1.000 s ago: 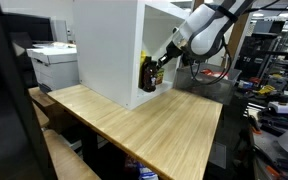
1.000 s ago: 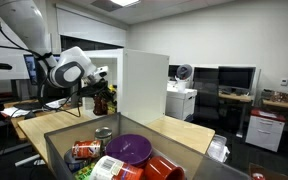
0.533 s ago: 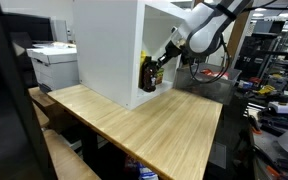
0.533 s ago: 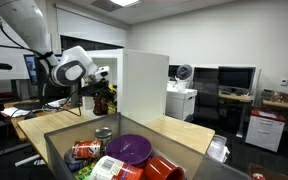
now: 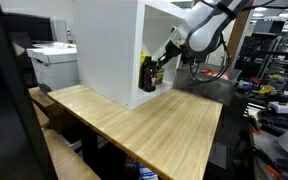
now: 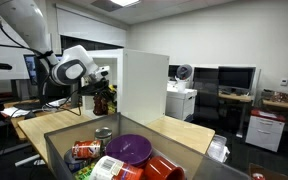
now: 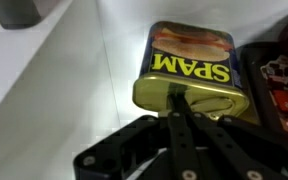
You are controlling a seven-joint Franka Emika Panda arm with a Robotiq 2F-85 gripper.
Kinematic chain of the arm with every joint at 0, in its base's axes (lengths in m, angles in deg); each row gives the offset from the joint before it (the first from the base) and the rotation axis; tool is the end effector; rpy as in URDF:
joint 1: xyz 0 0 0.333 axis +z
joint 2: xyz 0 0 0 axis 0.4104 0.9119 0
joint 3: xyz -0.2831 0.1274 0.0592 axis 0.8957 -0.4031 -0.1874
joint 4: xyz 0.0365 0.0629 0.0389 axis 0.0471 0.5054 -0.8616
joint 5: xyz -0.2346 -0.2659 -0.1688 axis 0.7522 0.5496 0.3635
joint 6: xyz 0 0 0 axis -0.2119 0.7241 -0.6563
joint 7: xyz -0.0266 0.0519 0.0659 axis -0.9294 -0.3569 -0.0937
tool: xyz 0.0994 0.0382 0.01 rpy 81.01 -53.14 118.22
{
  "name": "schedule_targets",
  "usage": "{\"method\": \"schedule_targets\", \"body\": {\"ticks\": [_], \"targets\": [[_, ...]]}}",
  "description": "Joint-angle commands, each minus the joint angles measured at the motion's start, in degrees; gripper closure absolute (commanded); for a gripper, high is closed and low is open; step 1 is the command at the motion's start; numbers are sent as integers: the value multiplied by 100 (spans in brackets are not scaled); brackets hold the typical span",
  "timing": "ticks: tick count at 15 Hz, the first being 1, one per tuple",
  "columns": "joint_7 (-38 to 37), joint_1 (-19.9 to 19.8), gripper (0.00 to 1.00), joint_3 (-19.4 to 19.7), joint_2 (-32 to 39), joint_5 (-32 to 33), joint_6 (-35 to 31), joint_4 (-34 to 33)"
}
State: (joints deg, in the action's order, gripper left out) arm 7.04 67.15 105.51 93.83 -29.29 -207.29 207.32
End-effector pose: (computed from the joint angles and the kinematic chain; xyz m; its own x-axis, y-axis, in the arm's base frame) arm 0.5328 -0.0203 0.3002 0.8160 0.0261 0.5775 -0.0705 -0.9870 0.1442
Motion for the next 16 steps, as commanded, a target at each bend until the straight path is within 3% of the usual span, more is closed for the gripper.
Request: {"method": "schedule_targets", "body": {"ticks": [1, 16], "targets": [[-24, 319, 95, 298, -122, -7, 221, 95], [46, 1133, 95, 1195, -399, 68, 732, 140]]}}
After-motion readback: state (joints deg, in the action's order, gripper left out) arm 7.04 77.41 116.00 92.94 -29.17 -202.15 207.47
